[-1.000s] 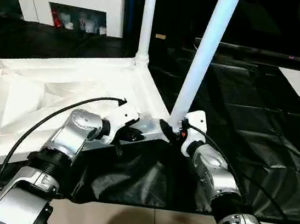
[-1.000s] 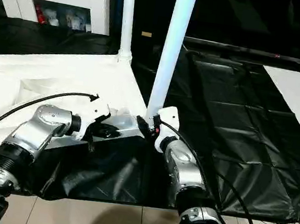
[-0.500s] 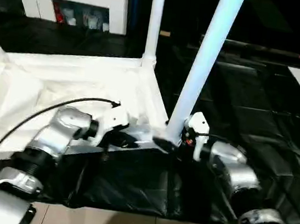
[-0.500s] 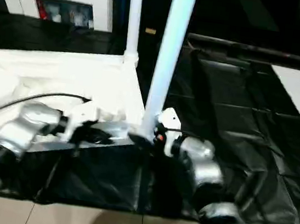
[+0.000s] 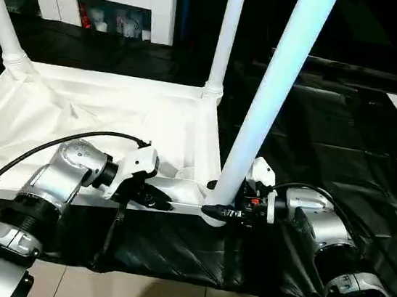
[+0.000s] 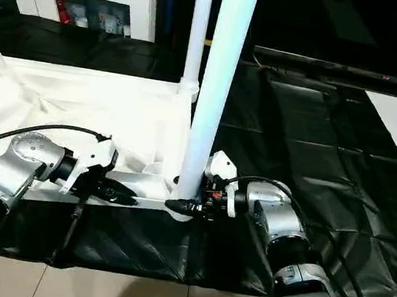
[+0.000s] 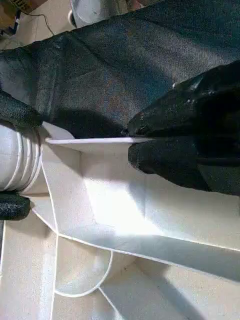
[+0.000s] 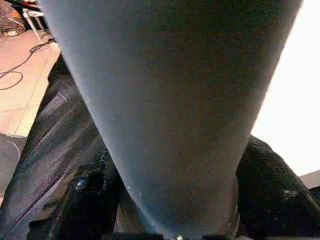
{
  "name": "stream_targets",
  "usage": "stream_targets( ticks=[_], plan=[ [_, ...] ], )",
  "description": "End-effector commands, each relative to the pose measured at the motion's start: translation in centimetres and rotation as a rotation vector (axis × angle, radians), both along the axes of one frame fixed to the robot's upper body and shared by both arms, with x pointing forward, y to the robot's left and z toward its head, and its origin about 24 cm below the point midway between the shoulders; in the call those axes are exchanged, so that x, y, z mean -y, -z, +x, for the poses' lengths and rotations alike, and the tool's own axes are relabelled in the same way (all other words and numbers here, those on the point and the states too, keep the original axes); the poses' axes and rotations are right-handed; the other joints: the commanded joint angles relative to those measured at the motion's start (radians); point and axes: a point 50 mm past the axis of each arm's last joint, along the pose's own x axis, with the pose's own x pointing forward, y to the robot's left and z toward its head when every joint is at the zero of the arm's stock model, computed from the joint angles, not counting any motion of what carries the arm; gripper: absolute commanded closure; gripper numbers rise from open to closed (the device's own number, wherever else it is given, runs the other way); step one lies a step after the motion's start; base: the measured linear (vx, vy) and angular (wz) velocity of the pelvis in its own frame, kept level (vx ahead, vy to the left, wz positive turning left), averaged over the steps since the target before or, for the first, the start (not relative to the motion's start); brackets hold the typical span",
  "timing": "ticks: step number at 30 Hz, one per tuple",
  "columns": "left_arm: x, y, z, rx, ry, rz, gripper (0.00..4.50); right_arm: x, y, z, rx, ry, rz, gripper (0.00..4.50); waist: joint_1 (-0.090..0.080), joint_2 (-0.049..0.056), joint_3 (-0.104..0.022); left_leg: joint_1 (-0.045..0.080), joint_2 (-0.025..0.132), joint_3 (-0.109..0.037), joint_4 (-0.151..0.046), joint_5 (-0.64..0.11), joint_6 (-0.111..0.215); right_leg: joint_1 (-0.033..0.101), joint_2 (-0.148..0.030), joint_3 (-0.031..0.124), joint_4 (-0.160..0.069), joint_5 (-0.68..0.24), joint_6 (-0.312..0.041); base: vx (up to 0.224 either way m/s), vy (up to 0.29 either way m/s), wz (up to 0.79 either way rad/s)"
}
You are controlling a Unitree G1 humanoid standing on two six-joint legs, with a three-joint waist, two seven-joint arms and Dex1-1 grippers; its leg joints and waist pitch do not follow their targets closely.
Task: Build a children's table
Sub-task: Rotate leg to tighten
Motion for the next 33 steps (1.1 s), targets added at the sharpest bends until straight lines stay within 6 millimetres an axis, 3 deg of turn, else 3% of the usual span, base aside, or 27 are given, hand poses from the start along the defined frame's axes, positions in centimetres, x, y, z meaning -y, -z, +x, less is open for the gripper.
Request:
stream_targets(
  ticks=[1, 2, 4, 6, 7, 9, 11, 16, 19, 21, 24, 25, 26, 28, 31, 33],
  plan=[
    [1.5, 0.3, -0.3, -0.017, 0.056, -0.034, 4.5, -1.3, 0.3, -0.5, -0.008, -0.056, -0.01, 1.82, 0.004, 0.006, -0.062, 0.014, 0.035, -0.011, -0.071, -0.21, 0.027, 0.047, -0.055, 0.047, -0.068, -0.22, -0.234, 0.0, 0.0, 0.0],
    [1.5, 0.3, -0.3, -0.017, 0.056, -0.034, 4.5, -1.3, 0.3, -0.5, -0.008, -0.056, -0.01, 1.82, 0.003, 0.003, -0.062, 0.014, 0.034, -0.01, -0.07, -0.207, 0.029, 0.047, -0.053, 0.046, -0.067, -0.203, -0.239, 0.0, 0.0, 0.0],
    [1.7, 0.6, 0.1, 0.007, -0.004, -0.014, 4.5, -1.6, 0.6, -0.5, -0.01, 0.018, 0.01, 1.83, 0.005, 0.01, -0.062, 0.016, 0.034, -0.009, -0.07, -0.209, 0.029, 0.046, -0.053, 0.047, -0.067, -0.194, -0.242, 0.0, 0.0, 0.0],
    [2.0, 0.8, 0.6, 0.031, -0.065, -0.011, 4.5, -2.0, 0.8, -0.4, 0.006, 0.093, 0.023, 1.84, 0.0, 0.006, -0.058, 0.016, 0.034, -0.01, -0.074, -0.226, 0.022, 0.045, -0.052, 0.047, -0.071, -0.216, -0.239, 0.0, 0.0, 0.0],
    [2.6, 0.9, 1.2, 0.062, -0.142, -0.012, 4.5, -2.5, 1.2, 0.0, 0.025, 0.226, 0.024, 1.84, -0.004, 0.006, -0.053, 0.024, 0.031, -0.014, -0.077, -0.293, 0.0, 0.04, -0.058, 0.048, -0.085, -0.334, -0.213, 0.0, 0.0, 0.0],
    [3.2, 0.9, 1.5, 0.078, -0.179, -0.016, 4.5, -2.9, 1.5, 0.2, 0.03, 0.308, 0.037, 1.84, -0.009, 0.004, -0.049, 0.028, 0.031, -0.022, -0.08, -0.346, -0.024, 0.036, -0.062, 0.046, -0.098, -0.457, -0.173, 0.0, 0.0, 0.0],
    [3.7, 0.9, 1.7, 0.087, -0.207, -0.023, 4.5, -3.4, 1.6, 0.4, 0.029, 0.379, 0.051, 1.84, -0.015, 0.005, -0.049, 0.029, 0.031, -0.027, -0.083, -0.368, -0.034, 0.035, -0.063, 0.045, -0.105, -0.51, -0.148, 0.0, 0.0, 0.0],
    [6.6, 0.6, 2.5, 0.143, -0.349, -0.078, 4.5, -6.3, 2.4, 1.0, -0.023, 0.654, 0.068, 1.85, -0.028, 0.004, -0.047, 0.031, 0.03, -0.031, -0.087, -0.401, -0.039, 0.026, -0.06, 0.043, -0.111, -0.523, -0.134, 0.0, 0.0, 0.0],
    [7.6, 0.7, 2.4, 0.151, -0.353, -0.087, 4.5, -8.1, 1.9, 0.7, -0.01, 0.638, 0.099, 1.85, -0.032, 0.003, -0.048, 0.03, 0.025, -0.032, -0.084, -0.42, -0.023, 0.025, -0.062, 0.042, -0.121, -0.568, -0.108, 0.0, 0.0, 0.0],
    [7.6, 0.7, 2.3, 0.144, -0.345, -0.086, 4.5, -8.4, 1.6, 0.7, 0.002, 0.625, 0.121, 1.29, -0.032, 0.004, -0.048, 0.029, 0.025, -0.032, -0.085, -0.42, -0.017, 0.024, -0.062, 0.043, -0.122, -0.563, -0.104, 0.0, 0.0, 0.0],
    [7.5, 0.9, 2.2, 0.137, -0.331, -0.086, 4.5, -8.1, 1.2, 0.9, 0.017, 0.617, 0.149, 1.09, -0.033, 0.004, -0.048, 0.025, 0.026, -0.032, -0.087, -0.416, -0.015, 0.025, -0.062, 0.044, -0.119, -0.544, -0.109, 0.0, 0.0, 0.0],
    [7.2, 0.9, 2.2, 0.136, -0.321, -0.083, 4.5, -7.6, 1.1, 1.0, 0.016, 0.613, 0.156, 0.97, -0.032, 0.01, -0.048, 0.026, 0.026, -0.032, -0.087, -0.417, -0.016, 0.025, -0.062, 0.044, -0.118, -0.539, -0.111, 0.0, 0.0, 0.0],
    [7.2, 0.9, 2.2, 0.136, -0.321, -0.083, 4.5, -7.6, 1.1, 1.0, 0.016, 0.613, 0.156, 0.76, -0.034, 0.008, -0.048, 0.027, 0.027, -0.031, -0.087, -0.423, -0.016, 0.024, -0.059, 0.044, -0.119, -0.527, -0.115, 0.0, 0.0, 0.0],
    [6.4, 0.7, 2.0, 0.105, -0.288, -0.101, 4.5, -5.7, 0.9, 1.2, 0.008, 0.547, 0.137, 0.59, -0.034, 0.016, -0.049, 0.027, 0.027, -0.03, -0.087, -0.426, -0.015, 0.025, -0.059, 0.045, -0.117, -0.498, -0.128, 0.0, 0.0, 0.0],
    [5.8, 0.6, 1.9, 0.095, -0.247, -0.113, 4.5, -4.4, 0.8, 1.2, 0.011, 0.489, 0.112, 0.36, -0.031, 0.009, -0.054, 0.019, 0.028, -0.025, -0.086, -0.375, 0.005, 0.035, -0.057, 0.048, -0.108, -0.41, -0.156, 0.0, 0.0, 0.0],
    [5.2, 0.3, 1.7, 0.084, -0.196, -0.12, 4.5, -3.2, 0.7, 1.3, 0.019, 0.428, 0.078, 0.22, -0.027, 0.01, -0.056, 0.018, 0.028, -0.022, -0.083, -0.338, 0.018, 0.039, -0.056, 0.048, -0.101, -0.357, -0.177, 0.0, 0.0, 0.0]
  ],
)
